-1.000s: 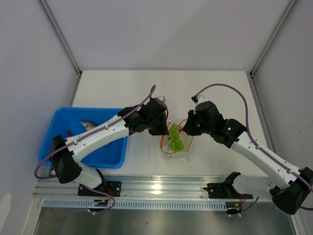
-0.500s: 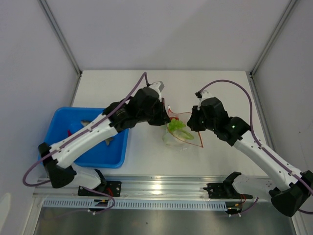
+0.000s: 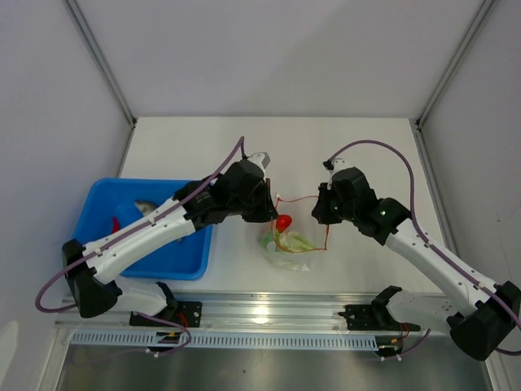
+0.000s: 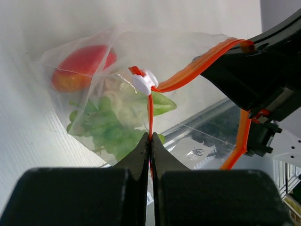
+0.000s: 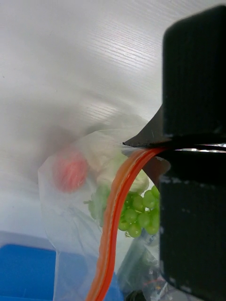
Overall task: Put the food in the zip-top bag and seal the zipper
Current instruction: Adjust the zipper food storage bag at the center of the board.
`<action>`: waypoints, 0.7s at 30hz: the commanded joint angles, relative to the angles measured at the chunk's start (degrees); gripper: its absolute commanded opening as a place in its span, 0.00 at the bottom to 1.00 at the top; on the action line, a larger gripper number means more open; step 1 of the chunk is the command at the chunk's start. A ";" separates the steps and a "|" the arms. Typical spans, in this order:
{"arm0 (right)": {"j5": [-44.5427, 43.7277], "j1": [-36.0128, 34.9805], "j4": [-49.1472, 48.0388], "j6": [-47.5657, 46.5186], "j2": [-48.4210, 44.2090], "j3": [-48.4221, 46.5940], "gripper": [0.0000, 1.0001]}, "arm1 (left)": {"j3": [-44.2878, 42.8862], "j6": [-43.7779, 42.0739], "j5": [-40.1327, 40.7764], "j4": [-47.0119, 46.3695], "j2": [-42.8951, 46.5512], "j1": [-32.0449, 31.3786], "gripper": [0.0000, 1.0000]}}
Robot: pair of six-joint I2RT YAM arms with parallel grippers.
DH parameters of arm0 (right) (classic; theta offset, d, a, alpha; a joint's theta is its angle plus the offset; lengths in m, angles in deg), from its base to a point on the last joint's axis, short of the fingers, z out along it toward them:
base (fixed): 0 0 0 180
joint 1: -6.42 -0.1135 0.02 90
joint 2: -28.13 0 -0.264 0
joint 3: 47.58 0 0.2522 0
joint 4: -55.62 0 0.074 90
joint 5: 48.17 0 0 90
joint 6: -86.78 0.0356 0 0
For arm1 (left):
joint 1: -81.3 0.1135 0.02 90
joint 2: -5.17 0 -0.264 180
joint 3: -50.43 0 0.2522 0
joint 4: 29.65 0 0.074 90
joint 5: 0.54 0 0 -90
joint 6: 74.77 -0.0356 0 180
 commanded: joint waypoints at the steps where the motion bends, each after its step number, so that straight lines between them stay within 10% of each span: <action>1: -1.23 0.27 2.32 -0.90 -3.08 -5.29 0.00 | -4.78 1.06 -1.76 -2.35 4.39 0.19 0.01; 11: 0.18 2.03 -3.03 0.95 -2.13 3.48 0.00 | 13.66 7.22 -15.04 -11.67 2.20 9.15 0.01; 21: -1.05 3.00 5.57 -2.92 -3.87 -14.16 0.00 | -0.74 1.50 -6.32 -6.84 12.21 4.41 0.01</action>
